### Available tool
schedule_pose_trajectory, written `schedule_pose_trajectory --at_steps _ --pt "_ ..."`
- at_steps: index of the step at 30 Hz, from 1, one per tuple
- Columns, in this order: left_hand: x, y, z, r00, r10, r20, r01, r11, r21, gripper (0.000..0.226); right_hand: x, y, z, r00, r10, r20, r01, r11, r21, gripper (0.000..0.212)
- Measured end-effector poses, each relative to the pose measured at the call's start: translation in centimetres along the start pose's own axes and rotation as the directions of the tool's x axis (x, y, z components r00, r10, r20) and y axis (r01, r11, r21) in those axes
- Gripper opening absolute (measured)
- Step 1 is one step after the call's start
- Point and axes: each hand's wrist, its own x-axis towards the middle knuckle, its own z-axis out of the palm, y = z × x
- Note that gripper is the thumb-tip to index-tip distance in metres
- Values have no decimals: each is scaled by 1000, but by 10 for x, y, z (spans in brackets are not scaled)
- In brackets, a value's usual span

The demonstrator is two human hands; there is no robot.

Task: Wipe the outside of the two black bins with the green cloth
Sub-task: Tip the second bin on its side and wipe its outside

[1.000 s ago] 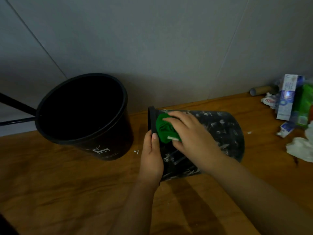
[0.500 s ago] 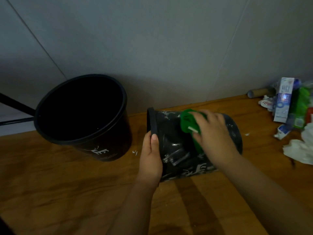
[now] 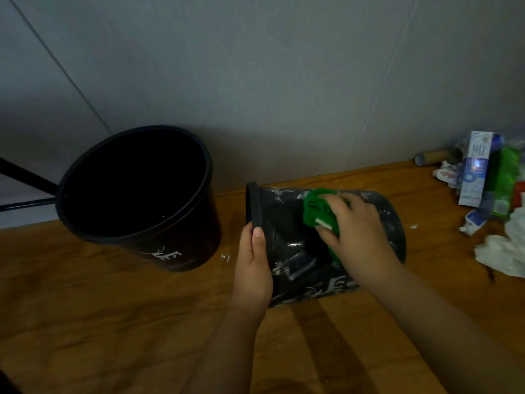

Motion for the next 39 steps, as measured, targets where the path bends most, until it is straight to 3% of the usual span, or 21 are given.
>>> schedule_pose_trajectory --at_steps 4,10,16,21,27,34,39 --pt "4 -3 0 999 19 -30 -18 1000 24 37 -8 -15 6 983 -180 38 180 984 -2 62" --pt "2 -2 -1 1000 17 1 -17 999 29 41 5 19 -1 995 3 -102 -1 1000 14 55" --pt "4 -1 -1 1000 15 -3 -15 1000 4 36 -7 7 6 987 -156 -39 155 987 -31 64" --pt "2 -2 -1 1000 -4 9 4 1000 -3 35 0 38 -7 990 64 -123 -72 995 -63 55" --pt "3 -1 0 1000 17 -6 -17 1000 -17 36 -8 20 8 989 -97 -111 92 995 -49 58" --pt "2 -1 0 1000 10 -16 -10 1000 1 40 -5 50 -6 984 51 -173 -67 993 -92 52" --pt "5 -2 1 1000 6 -23 -6 1000 -2 40 -6 38 5 989 -2 -146 -16 993 -120 53"
